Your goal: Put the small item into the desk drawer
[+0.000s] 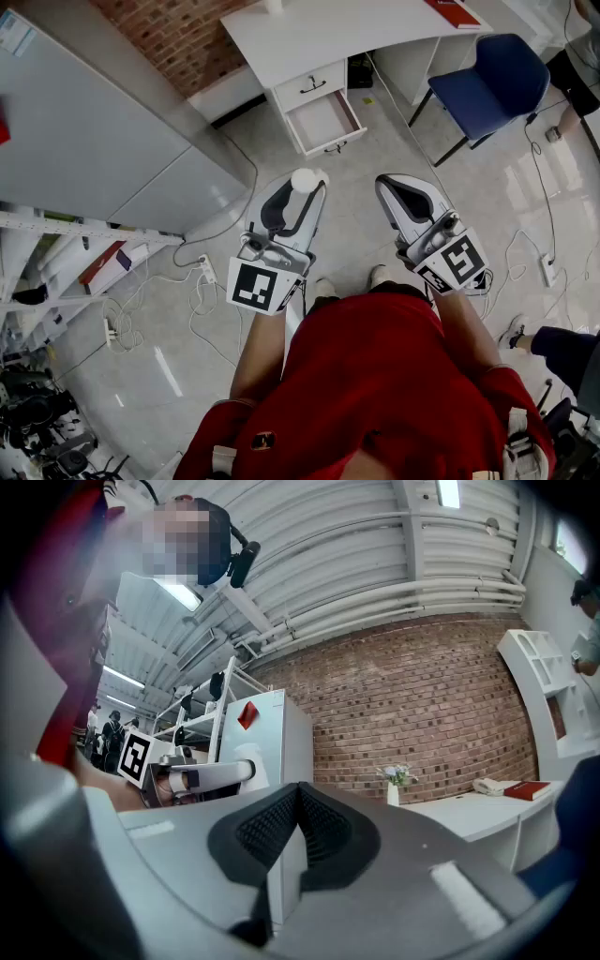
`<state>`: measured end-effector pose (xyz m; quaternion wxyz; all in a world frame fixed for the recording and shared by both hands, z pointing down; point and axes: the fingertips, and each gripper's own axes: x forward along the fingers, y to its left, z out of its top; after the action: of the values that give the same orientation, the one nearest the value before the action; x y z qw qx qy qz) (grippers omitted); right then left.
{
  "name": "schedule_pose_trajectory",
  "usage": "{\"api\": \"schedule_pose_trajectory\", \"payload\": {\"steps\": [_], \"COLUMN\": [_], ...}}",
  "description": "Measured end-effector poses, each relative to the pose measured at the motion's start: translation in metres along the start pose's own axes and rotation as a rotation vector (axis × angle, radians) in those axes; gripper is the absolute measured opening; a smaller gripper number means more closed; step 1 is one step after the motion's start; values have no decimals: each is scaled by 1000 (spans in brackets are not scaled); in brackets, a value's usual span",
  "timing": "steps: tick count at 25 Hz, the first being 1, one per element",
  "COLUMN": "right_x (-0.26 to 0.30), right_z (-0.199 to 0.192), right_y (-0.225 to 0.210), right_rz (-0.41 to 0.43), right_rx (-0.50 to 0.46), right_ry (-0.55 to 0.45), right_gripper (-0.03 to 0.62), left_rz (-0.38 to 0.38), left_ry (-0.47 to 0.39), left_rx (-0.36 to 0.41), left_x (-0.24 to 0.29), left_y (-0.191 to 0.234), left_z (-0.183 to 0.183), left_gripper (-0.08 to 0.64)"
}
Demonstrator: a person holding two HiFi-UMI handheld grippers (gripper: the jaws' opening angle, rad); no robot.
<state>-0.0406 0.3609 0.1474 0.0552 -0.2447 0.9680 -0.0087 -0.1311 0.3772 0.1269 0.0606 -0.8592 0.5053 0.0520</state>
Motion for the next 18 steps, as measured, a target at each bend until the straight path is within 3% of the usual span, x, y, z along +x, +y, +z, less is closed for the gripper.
{"api": "schedule_pose_trajectory", "payload": {"steps": [11, 18], "right_x": [14, 22], "right_z": [-3, -21], "right_y": [13, 16], "right_rz": [-48, -125], "right_rx": [0, -20], "right_ry": [2, 53], "right_gripper": [11, 11], "left_rz": [24, 8], "left_ry": [-26, -10], "left_rx": [-38, -81], "left_x": [-30, -48], "left_y": [29, 58], "left_z": [-6, -34], "left_gripper": [132, 132]}}
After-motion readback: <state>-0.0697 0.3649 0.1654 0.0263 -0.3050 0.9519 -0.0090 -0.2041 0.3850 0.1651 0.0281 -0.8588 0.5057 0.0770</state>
